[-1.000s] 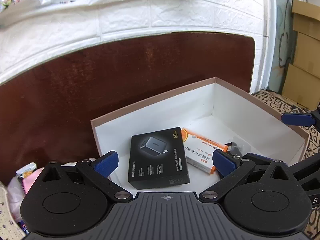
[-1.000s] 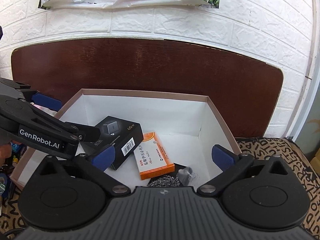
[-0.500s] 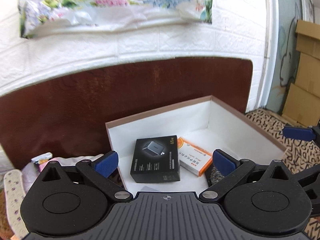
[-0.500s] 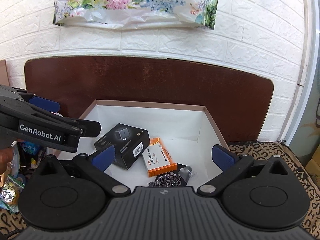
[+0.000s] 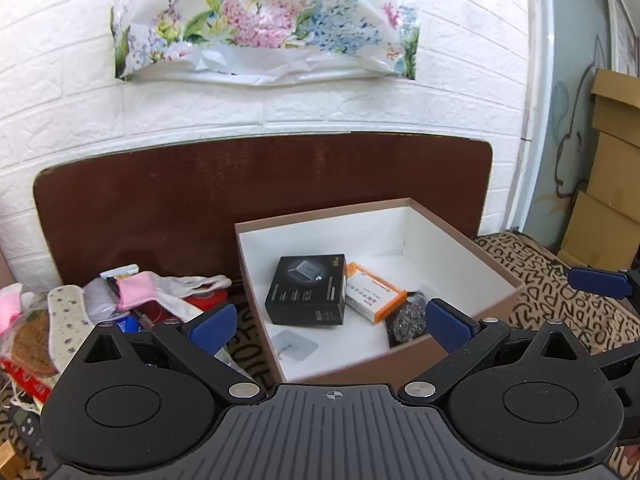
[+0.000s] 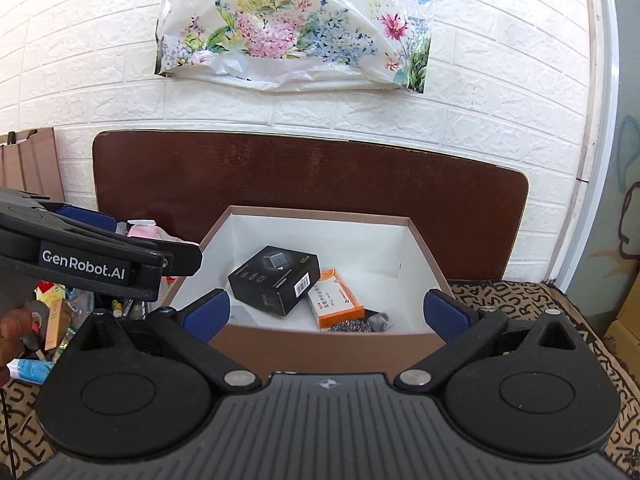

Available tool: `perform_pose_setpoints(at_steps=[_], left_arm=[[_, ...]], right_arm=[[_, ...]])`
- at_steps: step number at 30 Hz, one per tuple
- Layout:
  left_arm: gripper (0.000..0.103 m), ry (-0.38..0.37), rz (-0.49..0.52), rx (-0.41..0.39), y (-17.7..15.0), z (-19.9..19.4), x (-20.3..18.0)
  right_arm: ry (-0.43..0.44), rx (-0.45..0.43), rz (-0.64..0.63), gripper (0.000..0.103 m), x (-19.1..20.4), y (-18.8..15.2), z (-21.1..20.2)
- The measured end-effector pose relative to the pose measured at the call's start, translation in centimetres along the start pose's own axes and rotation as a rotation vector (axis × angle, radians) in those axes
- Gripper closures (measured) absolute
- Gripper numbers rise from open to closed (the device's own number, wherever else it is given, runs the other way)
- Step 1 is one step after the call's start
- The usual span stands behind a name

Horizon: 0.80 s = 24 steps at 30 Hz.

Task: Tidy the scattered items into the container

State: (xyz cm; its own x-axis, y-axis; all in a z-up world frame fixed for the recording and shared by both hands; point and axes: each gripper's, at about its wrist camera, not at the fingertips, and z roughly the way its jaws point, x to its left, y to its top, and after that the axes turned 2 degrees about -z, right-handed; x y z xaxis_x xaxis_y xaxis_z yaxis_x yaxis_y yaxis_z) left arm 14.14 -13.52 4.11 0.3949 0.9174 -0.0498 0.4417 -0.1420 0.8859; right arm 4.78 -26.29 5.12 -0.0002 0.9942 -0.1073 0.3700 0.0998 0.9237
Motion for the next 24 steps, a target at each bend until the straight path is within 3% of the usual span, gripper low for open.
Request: perform_pose_setpoints(at_steps=[11, 24], left_arm=[[0.0, -0.008, 0.039, 0.027, -2.6, -3.2, -2.0], [0.0, -0.009, 0.039, 0.04, -3.5, -4.3, -2.4]], right_arm=[[-0.026, 0.027, 0.05, 0.0, 0.0, -2.4, -3.2], [-0.037, 0.043, 0.044, 0.0, 0.6, -3.1, -4.0]])
